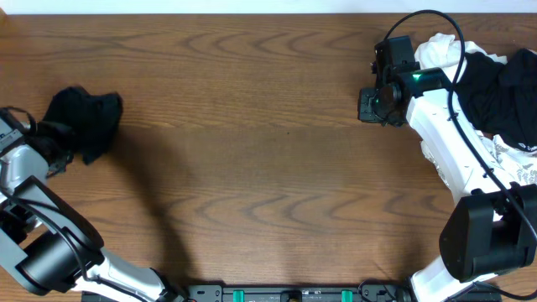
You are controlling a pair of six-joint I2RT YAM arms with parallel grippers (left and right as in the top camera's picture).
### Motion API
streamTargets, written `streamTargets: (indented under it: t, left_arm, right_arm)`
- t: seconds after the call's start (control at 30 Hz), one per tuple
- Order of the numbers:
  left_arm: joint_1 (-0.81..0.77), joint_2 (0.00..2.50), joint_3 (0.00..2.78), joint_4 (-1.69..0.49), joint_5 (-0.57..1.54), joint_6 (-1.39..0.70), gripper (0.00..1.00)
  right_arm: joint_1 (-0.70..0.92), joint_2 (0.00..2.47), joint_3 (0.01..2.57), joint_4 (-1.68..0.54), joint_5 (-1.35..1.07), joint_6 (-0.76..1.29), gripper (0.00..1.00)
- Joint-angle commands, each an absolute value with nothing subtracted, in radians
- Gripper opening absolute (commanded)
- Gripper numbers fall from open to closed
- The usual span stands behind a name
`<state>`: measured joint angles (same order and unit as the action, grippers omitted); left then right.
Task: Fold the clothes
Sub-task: 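Drag the black bundle to the table's left edge with the left gripper, then release the bundle and raise the left gripper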
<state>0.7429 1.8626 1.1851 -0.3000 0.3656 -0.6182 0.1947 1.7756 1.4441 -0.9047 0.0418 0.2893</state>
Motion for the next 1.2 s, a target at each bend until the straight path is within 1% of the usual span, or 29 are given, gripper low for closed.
streamTargets:
  t: [0.0,0.1,0.2,0.37,0.5,0.57,0.6,0.63,0.7,0.77,0.8,0.83,0.9,1.07,1.17]
  left_arm:
    - [0.778,1.846,1.186,-0.349,0.342,-0.654,0.28]
    - [0.8,1.846,1.186,-0.395,0.342,-0.668,0.29]
    - [0.822,1.844,1.187,-0.427,0.342,-0.672,0.33]
    - [0.841,1.82,1.187,-0.413,0.356,-0.658,0.36]
    - [0.838,1.752,1.187,-0.312,0.487,-0.49,0.35]
    - [0.834,1.708,1.187,-0.24,0.636,-0.325,0.34]
    - [0.833,1.693,1.187,-0.224,0.683,-0.279,0.34]
    - [0.833,1.676,1.187,-0.205,0.721,-0.257,0.34]
    - [0.833,1.664,1.187,-0.175,0.73,-0.298,0.36]
    - [0.835,1.672,1.187,-0.154,0.73,-0.384,0.43]
    - [0.834,1.681,1.187,-0.143,0.737,-0.406,0.5]
    - [0.833,1.694,1.187,-0.126,0.757,-0.409,0.54]
    - [0.829,1.728,1.187,-0.087,0.795,-0.41,0.57]
    - [0.828,1.839,1.187,0.022,0.809,-0.452,0.66]
    - [0.828,1.91,1.187,0.121,0.888,-0.465,0.67]
  right_arm:
    - [0.191,1.787,1.443,-0.902,0.049,0.307,0.16]
    - [0.191,1.787,1.443,-0.901,0.049,0.307,0.16]
    - [0.191,1.787,1.443,-0.902,0.049,0.307,0.16]
    - [0.191,1.787,1.443,-0.898,0.049,0.307,0.17]
    - [0.191,1.787,1.443,-0.89,0.049,0.307,0.17]
    - [0.191,1.787,1.443,-0.889,0.049,0.307,0.17]
    - [0.191,1.787,1.443,-0.889,0.049,0.307,0.17]
    - [0.191,1.787,1.443,-0.89,0.049,0.307,0.17]
    - [0.191,1.787,1.443,-0.889,0.049,0.307,0.17]
    - [0.191,1.787,1.443,-0.89,0.049,0.307,0.17]
    - [0.192,1.787,1.443,-0.89,0.049,0.307,0.17]
    - [0.193,1.787,1.443,-0.89,0.049,0.307,0.17]
    - [0.193,1.787,1.443,-0.89,0.049,0.307,0.17]
    - [0.193,1.787,1.443,-0.895,0.048,0.307,0.16]
    - [0.193,1.787,1.443,-0.897,0.049,0.307,0.17]
